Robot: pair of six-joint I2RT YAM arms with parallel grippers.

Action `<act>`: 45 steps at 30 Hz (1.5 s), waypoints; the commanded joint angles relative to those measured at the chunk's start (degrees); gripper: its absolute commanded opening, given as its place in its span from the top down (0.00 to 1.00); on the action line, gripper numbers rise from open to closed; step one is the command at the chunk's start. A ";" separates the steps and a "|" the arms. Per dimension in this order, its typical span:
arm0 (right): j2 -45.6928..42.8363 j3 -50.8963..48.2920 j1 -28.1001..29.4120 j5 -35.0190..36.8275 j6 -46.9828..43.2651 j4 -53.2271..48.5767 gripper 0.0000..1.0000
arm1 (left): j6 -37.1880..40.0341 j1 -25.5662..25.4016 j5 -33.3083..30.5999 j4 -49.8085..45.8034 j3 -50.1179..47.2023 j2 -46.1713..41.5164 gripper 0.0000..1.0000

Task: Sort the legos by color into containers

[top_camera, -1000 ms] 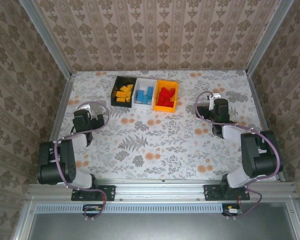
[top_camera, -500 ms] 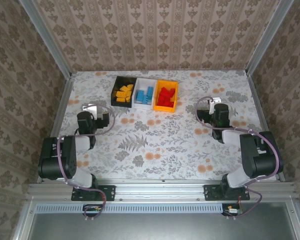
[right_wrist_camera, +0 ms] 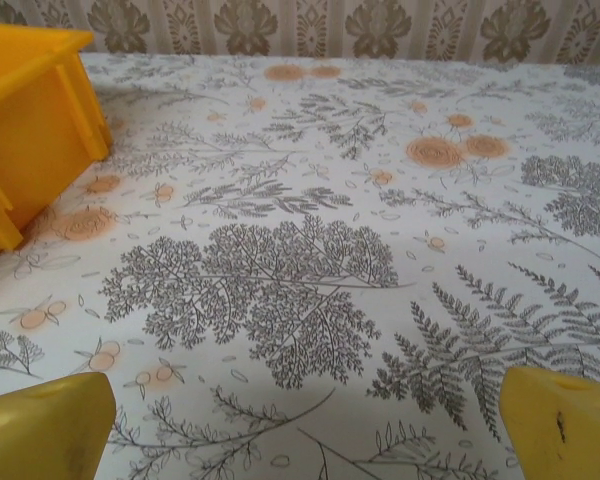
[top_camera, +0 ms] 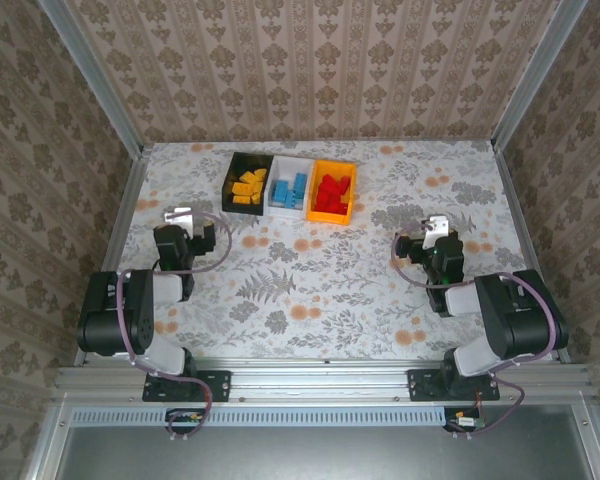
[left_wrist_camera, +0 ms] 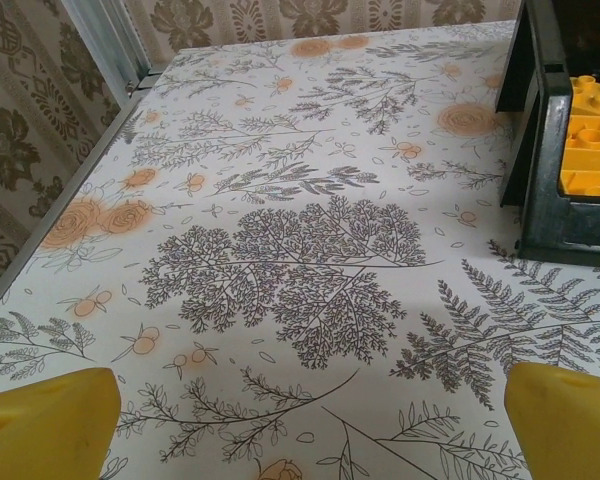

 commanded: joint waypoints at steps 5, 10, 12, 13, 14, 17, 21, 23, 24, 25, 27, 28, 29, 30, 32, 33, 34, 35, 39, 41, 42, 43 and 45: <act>1.10 6.84 -0.50 1.18 0.33 -6.98 0.00 | -0.44 -0.09 -1.20 2.54 -0.68 0.47 0.00; 1.24 8.14 -2.41 -1.44 1.70 -8.96 0.00 | -0.39 -0.09 -1.16 2.82 -0.79 0.52 0.00; 1.09 8.03 -2.35 -1.46 1.70 -8.77 0.00 | -0.38 -0.11 -1.21 2.86 -0.77 0.52 0.00; 1.11 7.99 -2.35 -1.42 1.70 -8.75 0.00 | -0.35 -0.09 -1.17 2.86 -0.77 0.53 0.00; 1.09 7.96 -2.33 -1.47 1.70 -8.76 0.00 | -0.36 -0.12 -1.20 2.87 -0.77 0.55 0.00; 1.10 7.96 -2.35 -1.42 1.68 -8.71 0.00 | -0.35 -0.12 -1.14 2.86 -0.75 0.50 0.00; 1.10 7.96 -2.30 -1.44 1.70 -8.80 0.00 | -0.35 -0.13 -1.15 2.86 -0.77 0.51 0.00; 1.11 7.97 -2.32 -1.43 1.70 -8.76 0.00 | -0.35 -0.08 -1.19 2.86 -0.75 0.54 0.00; 1.12 7.96 -2.35 -1.46 1.70 -8.76 0.00 | -0.35 -0.12 -1.20 2.86 -0.77 0.51 0.00; 1.16 7.97 -2.35 -1.42 1.69 -8.76 0.00 | -0.35 -0.13 -1.20 2.86 -0.77 0.49 0.00; 1.14 7.96 -2.33 -1.41 1.71 -8.76 0.00 | -0.35 -0.13 -1.19 2.86 -0.72 0.49 0.00; 1.17 7.96 -2.30 -1.43 1.70 -8.76 0.00 | -0.35 -0.13 -1.21 2.86 -0.77 0.56 0.00; 1.09 7.96 -2.29 -1.38 1.70 -8.76 0.00 | -0.35 -0.10 -1.21 2.86 -0.76 0.51 0.00; 1.14 7.96 -2.35 -1.37 1.70 -8.76 0.00 | -0.35 -0.07 -1.19 2.90 -0.77 0.55 0.00; 1.17 7.96 -2.32 -1.34 1.71 -8.76 0.00 | -0.35 -0.05 -1.15 2.86 -0.76 0.56 0.00; 1.12 7.96 -2.33 -1.33 1.69 -8.77 0.00 | -0.32 -0.11 -1.19 2.86 -0.77 0.53 0.00; 1.12 7.96 -2.33 -1.33 1.76 -8.76 0.00 | -0.35 -0.13 -1.16 2.86 -0.75 0.56 0.00; 1.09 8.00 -2.30 -1.33 1.70 -8.76 0.00 | -0.37 -0.11 -1.20 2.86 -0.76 0.53 0.00; 1.29 8.06 -2.26 -1.20 1.51 -8.77 0.00 | -0.35 -0.12 -1.14 2.86 -0.77 0.56 0.00; 1.40 8.43 -2.26 -1.29 1.60 -9.26 0.00 | -0.35 -0.08 -1.20 2.86 -0.77 0.56 0.00; 1.35 8.32 -2.26 -1.38 1.62 -9.21 0.00 | -0.35 -0.17 -1.17 2.86 -0.77 0.55 0.00; 1.24 8.16 -2.26 -1.30 1.54 -8.99 0.00 | -0.35 -0.18 -1.17 2.86 -0.77 0.51 0.00; 1.16 7.88 -2.21 -1.18 1.53 -8.58 0.00 | -0.35 -0.10 -1.18 2.86 -0.77 0.56 0.00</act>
